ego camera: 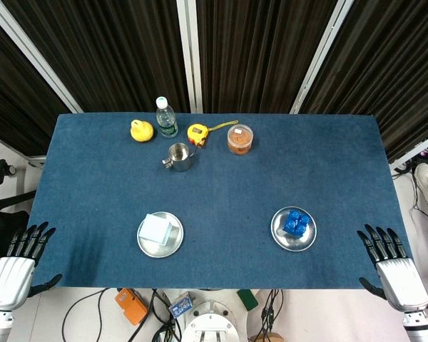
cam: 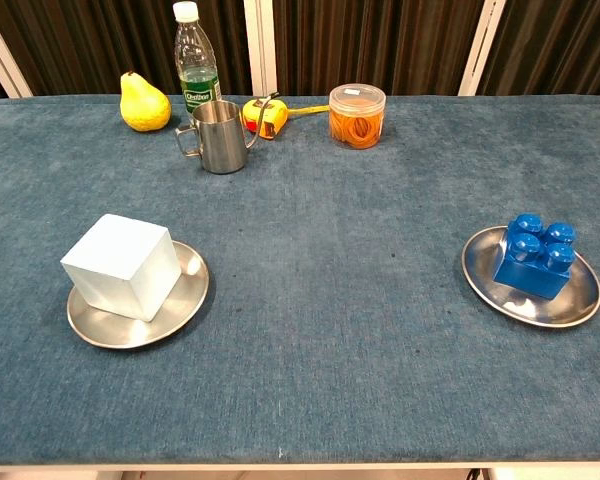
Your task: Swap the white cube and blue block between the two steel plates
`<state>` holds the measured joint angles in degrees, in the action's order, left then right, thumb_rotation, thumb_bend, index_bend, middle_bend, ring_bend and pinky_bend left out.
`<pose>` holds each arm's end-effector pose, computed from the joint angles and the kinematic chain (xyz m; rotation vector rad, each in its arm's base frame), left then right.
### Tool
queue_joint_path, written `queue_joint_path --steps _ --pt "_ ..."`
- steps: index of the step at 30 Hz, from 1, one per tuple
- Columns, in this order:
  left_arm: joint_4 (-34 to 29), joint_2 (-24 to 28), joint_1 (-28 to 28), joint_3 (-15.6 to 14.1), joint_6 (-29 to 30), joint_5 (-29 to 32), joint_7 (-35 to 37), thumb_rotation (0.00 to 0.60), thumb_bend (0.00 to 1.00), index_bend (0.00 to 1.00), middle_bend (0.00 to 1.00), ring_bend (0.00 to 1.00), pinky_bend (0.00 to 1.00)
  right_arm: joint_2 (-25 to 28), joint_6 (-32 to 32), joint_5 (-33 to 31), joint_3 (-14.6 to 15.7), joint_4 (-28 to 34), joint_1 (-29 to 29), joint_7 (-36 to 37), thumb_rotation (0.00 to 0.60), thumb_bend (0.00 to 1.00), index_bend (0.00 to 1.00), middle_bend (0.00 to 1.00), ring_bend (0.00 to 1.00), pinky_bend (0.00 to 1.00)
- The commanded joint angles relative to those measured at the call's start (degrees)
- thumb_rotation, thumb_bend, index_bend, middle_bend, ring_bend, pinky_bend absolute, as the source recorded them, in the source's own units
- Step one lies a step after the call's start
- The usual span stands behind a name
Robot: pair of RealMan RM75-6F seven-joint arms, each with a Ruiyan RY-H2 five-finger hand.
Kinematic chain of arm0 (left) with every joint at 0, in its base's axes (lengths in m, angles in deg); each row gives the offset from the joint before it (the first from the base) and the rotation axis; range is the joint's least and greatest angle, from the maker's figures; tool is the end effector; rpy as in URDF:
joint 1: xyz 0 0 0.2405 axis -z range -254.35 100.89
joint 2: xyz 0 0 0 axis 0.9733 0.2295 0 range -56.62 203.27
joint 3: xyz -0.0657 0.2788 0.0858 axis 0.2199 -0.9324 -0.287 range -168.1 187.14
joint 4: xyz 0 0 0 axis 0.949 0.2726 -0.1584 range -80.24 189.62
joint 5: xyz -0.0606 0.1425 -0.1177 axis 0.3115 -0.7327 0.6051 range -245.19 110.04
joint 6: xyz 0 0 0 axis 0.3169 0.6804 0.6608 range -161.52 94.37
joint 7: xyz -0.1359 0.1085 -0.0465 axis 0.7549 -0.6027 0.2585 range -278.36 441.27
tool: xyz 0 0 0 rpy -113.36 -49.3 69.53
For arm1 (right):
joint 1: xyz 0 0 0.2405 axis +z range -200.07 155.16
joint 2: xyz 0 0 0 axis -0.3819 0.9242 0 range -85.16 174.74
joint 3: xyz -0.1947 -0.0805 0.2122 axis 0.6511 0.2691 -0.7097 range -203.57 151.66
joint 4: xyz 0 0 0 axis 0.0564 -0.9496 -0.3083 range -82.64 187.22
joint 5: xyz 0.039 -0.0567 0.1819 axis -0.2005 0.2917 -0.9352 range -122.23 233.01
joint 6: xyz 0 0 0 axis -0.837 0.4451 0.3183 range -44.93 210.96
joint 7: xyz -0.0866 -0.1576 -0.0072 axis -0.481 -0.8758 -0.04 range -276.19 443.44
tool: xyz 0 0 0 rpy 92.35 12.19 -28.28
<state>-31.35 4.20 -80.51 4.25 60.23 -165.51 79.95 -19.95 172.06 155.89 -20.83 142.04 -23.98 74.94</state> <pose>-0.3489 0.1376 0.1564 -1.4897 -0.8849 -0.8889 -0.3364 -0.1497 0.1622 1.6334 -0.7850 0.7869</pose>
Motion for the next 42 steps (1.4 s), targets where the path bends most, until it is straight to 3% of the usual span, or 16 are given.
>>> queue_joint_path --steps 1,6,10,18,26,29,32,34,37,42 --pt "-0.06 -0.06 0.04 -0.02 -0.21 0.09 -0.14 0.6 0.08 0.08 0.01 0.0 0.04 -0.18 -0.63 -0.35 -0.18 0.06 0.35 -0.31 0.6 0.28 0.0 0.0 0.0 0.0" --pt "-0.19 -0.14 0.07 -0.23 -0.25 -0.31 -0.5 0.6 0.08 0.08 0.01 0.0 0.04 -0.54 -5.04 -0.45 -0.99 0.46 3.76 2.25 0.6 0.28 0.0 0.0 0.0 0.0" --pt "-0.29 -0.09 0.26 0.17 -0.48 0.27 -0.31 0.6 0.08 0.08 0.01 0.0 0.04 -0.99 -14.79 -4.06 -4.53 3.29 10.68 2.09 0.6 0.28 0.0 0.0 0.0 0.0" --pt "-0.43 0.0 0.15 1.2 -0.63 2.39 -0.13 0.6 0.08 0.08 0.01 0.0 0.04 -5.21 -34.08 -17.01 -11.58 5.54 23.62 -8.54 0.6 0.28 0.0 0.0 0.0 0.0" --pt "-0.26 -0.11 -0.07 1.47 -0.43 3.05 0.45 0.6 0.08 0.08 0.01 0.0 0.04 -8.93 -41.92 -25.78 -12.25 3.33 29.36 -14.26 0.6 0.29 0.0 0.02 0.0 0.0" --pt "-0.29 -0.25 -0.11 1.38 -0.32 2.8 0.14 0.6 0.08 0.08 0.01 0.0 0.04 -9.01 -42.91 -26.39 -11.76 2.97 30.27 -13.27 0.6 0.33 0.09 0.11 0.03 0.03" --pt "-0.28 -0.29 -0.2 1.34 -0.04 2.58 0.07 0.6 0.08 0.08 0.01 0.0 0.04 -8.81 -43.49 -25.85 -10.91 2.45 30.83 -11.73 0.6 0.34 0.25 0.2 0.13 0.1" --pt "-0.27 -0.32 -0.26 1.39 0.09 2.59 0.11 0.6 0.08 0.08 0.01 0.0 0.04 -8.86 -42.51 -24.79 -10.48 1.91 30.75 -10.6 0.6 0.36 0.43 0.33 0.28 0.21" --pt "-0.2 -0.35 -0.27 1.36 0.16 2.49 0.25 0.6 0.08 0.08 0.01 0.0 0.04 -9.44 -39.56 -22.64 -9.85 0.71 29.99 -9.08 0.6 0.38 0.61 0.48 0.45 0.37" --pt "-0.06 -0.44 -0.28 1.31 0.29 2.23 0.32 0.6 0.08 0.08 0.01 0.0 0.04 -9.95 -36.24 -20.88 -9.44 -0.5 29.34 -7.47 0.6 0.39 0.69 0.54 0.51 0.43"
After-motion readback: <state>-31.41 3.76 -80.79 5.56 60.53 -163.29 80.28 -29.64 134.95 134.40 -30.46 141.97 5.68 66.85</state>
